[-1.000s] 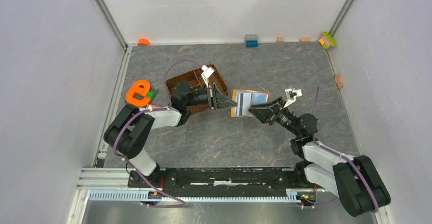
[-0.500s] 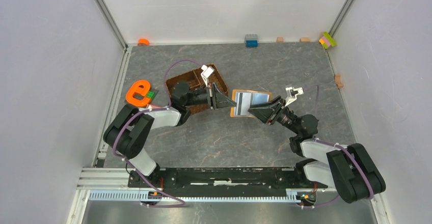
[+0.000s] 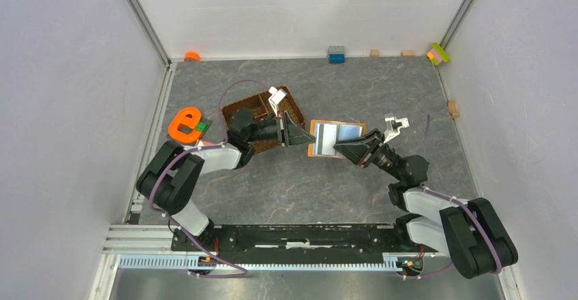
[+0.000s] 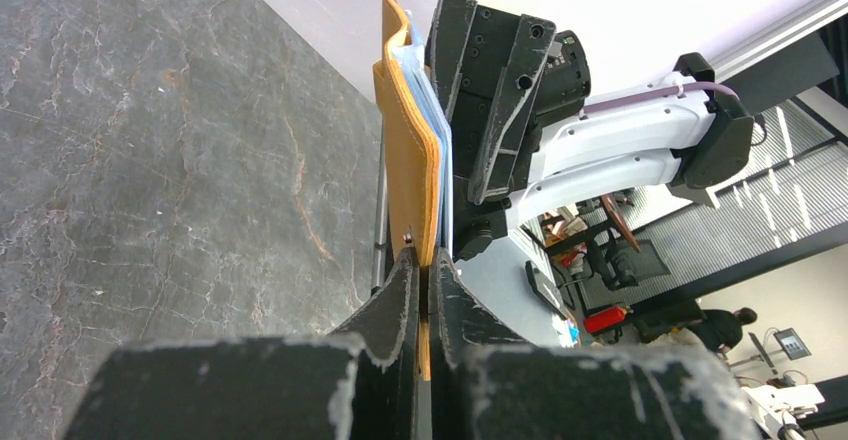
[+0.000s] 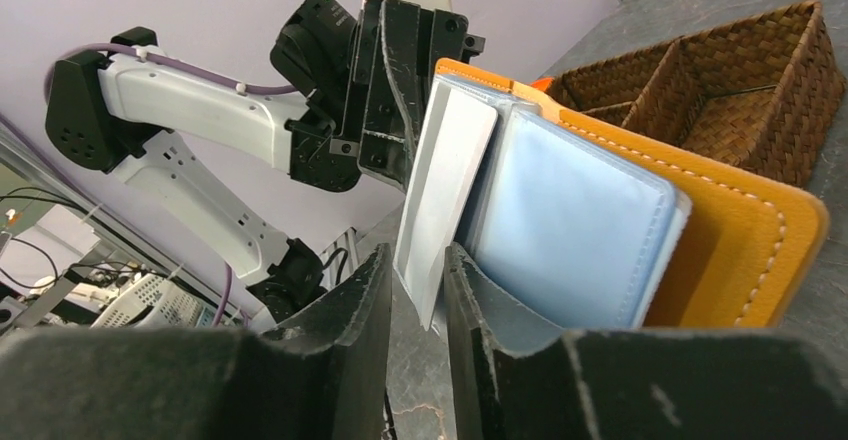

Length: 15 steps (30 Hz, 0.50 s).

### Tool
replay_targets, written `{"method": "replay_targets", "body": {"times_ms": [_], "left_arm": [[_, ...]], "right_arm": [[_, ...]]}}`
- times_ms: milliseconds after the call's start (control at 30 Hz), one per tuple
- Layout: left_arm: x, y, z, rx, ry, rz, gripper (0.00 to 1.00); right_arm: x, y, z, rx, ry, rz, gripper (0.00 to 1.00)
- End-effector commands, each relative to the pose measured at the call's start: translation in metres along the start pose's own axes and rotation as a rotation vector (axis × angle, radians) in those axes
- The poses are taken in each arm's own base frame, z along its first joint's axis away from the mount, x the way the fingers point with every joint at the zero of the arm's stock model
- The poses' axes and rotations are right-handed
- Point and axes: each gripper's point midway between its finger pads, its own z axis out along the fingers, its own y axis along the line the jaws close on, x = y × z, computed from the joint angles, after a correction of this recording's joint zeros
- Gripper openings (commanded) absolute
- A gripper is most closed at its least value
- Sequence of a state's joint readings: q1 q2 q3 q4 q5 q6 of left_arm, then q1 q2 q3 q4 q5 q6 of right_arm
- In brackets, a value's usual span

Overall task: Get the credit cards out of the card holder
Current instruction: Remove the credit card from the card holder.

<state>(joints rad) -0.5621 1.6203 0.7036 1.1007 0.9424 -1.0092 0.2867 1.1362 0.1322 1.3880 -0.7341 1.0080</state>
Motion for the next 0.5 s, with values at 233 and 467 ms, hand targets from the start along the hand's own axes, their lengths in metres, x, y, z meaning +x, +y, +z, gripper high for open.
{"method": "replay_targets", "body": {"times_ms": [233,467], "left_arm": [[0.004,-0.012,0.010,0.021,0.033,0.095,0.02],[0.013,-0.013,0.020,-0.002,0.067,0.131,0.02]], "right_arm": [[-0.012,0.039,-0.002,-0.157,-0.036,-0.061,0.21],[-0.012,0.038,0.000,-0.164,-0.032,-0.043,0.21]]}}
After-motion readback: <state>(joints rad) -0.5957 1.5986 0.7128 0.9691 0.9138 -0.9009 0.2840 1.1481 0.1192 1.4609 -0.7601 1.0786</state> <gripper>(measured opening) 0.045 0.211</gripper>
